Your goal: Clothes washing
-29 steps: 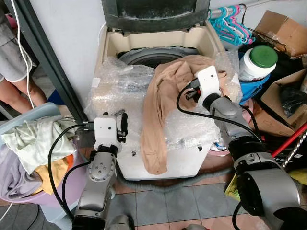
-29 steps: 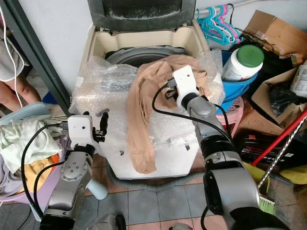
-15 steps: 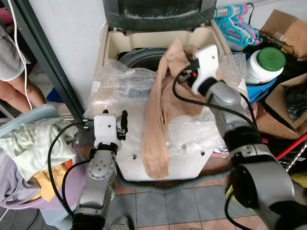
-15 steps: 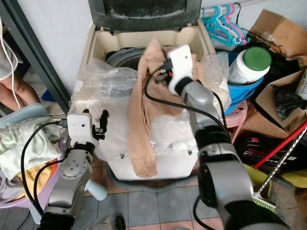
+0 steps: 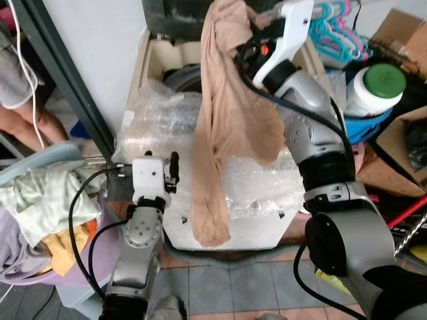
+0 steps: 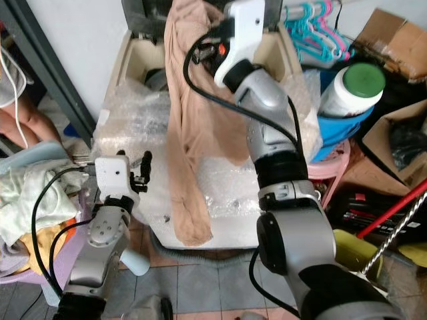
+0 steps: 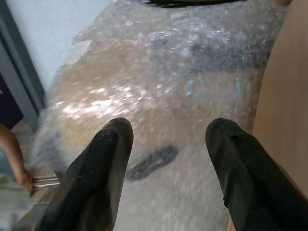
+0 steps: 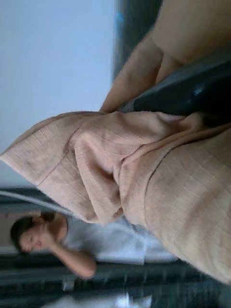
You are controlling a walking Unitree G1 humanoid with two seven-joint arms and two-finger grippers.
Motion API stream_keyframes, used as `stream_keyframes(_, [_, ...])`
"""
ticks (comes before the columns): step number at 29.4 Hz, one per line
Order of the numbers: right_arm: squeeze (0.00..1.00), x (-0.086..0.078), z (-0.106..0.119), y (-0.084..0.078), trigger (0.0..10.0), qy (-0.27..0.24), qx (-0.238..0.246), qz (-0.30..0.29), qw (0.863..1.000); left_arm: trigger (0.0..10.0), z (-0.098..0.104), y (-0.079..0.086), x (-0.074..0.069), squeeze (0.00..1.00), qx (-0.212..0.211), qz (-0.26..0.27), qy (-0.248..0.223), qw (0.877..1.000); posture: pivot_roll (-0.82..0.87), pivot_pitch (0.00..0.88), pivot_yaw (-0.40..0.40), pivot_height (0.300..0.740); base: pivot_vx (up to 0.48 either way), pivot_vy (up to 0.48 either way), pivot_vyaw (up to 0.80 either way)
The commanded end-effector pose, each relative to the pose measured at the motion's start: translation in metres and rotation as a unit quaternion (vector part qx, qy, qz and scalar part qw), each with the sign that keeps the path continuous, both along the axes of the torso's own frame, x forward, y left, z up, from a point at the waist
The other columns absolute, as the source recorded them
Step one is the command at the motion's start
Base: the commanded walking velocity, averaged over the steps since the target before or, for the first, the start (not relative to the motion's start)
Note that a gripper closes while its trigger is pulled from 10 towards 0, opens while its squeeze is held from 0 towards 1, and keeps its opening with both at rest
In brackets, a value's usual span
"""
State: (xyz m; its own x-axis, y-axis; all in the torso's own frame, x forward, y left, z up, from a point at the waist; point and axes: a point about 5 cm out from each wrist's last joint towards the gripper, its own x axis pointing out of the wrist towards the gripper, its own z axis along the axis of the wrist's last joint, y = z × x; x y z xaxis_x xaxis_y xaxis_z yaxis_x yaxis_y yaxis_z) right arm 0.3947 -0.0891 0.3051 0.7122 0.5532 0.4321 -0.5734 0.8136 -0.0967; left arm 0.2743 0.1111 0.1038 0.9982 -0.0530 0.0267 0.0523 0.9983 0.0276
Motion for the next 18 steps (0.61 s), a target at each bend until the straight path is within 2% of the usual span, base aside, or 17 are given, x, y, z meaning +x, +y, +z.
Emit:
stream_keyframes(1, [0.0,0.002,0.028,-0.006,0.0,-0.053,-0.006,-0.049,0.997,10.0,0.001,-0.005,0.002,0.0,-0.009,0.0,0.001,1.0,-0.09,0.0,0.062,0.74,0.0,0.0,0.0])
stream_keyframes(2, [0.0,0.008,0.045,-0.016,0.0,-0.065,-0.008,-0.098,0.993,10.0,0.002,-0.005,0.003,0.0,-0.008,0.001,0.0,1.0,-0.09,0.0,0.066,0.74,0.0,0.0,0.0])
stream_keyframes(4, [0.0,0.009,0.053,-0.02,0.0,-0.07,-0.007,-0.114,0.991,10.0,0.002,-0.005,0.004,0.0,-0.008,0.001,0.0,1.0,-0.09,0.0,0.066,0.74,0.0,0.0,0.0])
stream_keyframes(5, [0.0,0.009,0.084,-0.03,0.0,-0.095,0.003,-0.152,0.984,10.0,0.002,-0.003,0.004,0.0,-0.004,0.006,-0.003,1.0,-0.09,0.0,0.066,0.74,0.0,0.0,0.0])
stream_keyframes(7, [0.0,0.007,0.11,-0.037,0.0,-0.113,0.02,-0.178,0.977,10.0,0.003,-0.001,0.005,0.0,-0.001,0.011,-0.005,1.0,-0.09,0.0,0.065,0.74,0.0,0.0,0.0])
stream_keyframes(12, [0.0,-0.001,0.144,-0.044,0.0,-0.146,0.05,-0.216,0.964,10.0,0.004,0.005,0.006,0.0,0.007,0.042,-0.012,0.999,-0.08,0.0,0.059,0.74,0.0,0.0,0.0])
stream_keyframes(15, [0.0,-0.004,0.152,-0.043,0.0,-0.156,0.058,-0.222,0.961,10.0,0.003,0.006,0.005,0.0,0.013,0.048,-0.01,0.999,-0.07,0.0,0.056,0.74,0.0,0.0,0.0])
stream_keyframes(18, [0.0,-0.003,0.154,-0.037,0.0,-0.143,0.087,-0.212,0.963,10.0,0.006,0.011,0.009,0.0,0.025,0.07,-0.013,0.997,-0.07,0.0,0.06,0.74,0.0,0.0,0.0])
